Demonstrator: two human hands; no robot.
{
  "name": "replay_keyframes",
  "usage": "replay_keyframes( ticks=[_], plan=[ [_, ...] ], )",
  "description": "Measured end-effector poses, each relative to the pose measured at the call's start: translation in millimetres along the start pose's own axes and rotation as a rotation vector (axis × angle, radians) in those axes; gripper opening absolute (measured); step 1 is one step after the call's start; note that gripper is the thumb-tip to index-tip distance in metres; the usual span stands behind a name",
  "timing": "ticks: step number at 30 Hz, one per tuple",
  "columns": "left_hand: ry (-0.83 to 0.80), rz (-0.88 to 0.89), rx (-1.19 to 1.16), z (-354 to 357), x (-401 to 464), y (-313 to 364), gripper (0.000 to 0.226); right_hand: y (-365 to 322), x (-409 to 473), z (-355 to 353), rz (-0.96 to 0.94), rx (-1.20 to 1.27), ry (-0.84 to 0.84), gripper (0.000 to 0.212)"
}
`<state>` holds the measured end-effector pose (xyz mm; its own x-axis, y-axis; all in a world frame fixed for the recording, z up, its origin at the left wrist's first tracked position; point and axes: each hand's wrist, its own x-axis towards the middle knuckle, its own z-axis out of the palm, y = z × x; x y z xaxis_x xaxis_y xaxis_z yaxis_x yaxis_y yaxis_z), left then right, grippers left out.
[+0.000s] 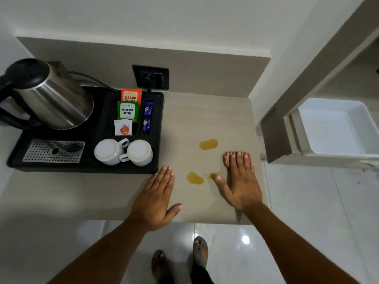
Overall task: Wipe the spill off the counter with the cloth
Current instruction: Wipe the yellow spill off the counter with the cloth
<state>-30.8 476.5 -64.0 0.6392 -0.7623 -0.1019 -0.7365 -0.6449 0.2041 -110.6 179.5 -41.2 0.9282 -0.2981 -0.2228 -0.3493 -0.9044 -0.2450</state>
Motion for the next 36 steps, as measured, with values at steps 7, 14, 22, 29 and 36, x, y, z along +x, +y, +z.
replay_keyframes(
  ticks=[7,14,22,29,36],
  plan=[
    [0.018,0.009,-0.006,-1,4,-1,0.096,20,109,-42,0.043,0.005,0.038,0.102],
    [-0.014,-0.005,-0.005,-2,4,-1,0.100,37,95,-38,-0.239,-0.066,-0.046,0.089],
    [-0.024,-0.016,0.006,-3,3,1,0.099,-22,234,-69,-0.213,-0.050,-0.008,0.092],
    [-0.023,-0.013,-0.006,0,3,0,0.098,-8,184,-55,-0.579,-0.079,-0.094,0.080],
    [-0.005,-0.012,0.009,4,3,-2,0.098,-34,225,-66,-0.509,-0.100,-0.089,0.081]
  ],
)
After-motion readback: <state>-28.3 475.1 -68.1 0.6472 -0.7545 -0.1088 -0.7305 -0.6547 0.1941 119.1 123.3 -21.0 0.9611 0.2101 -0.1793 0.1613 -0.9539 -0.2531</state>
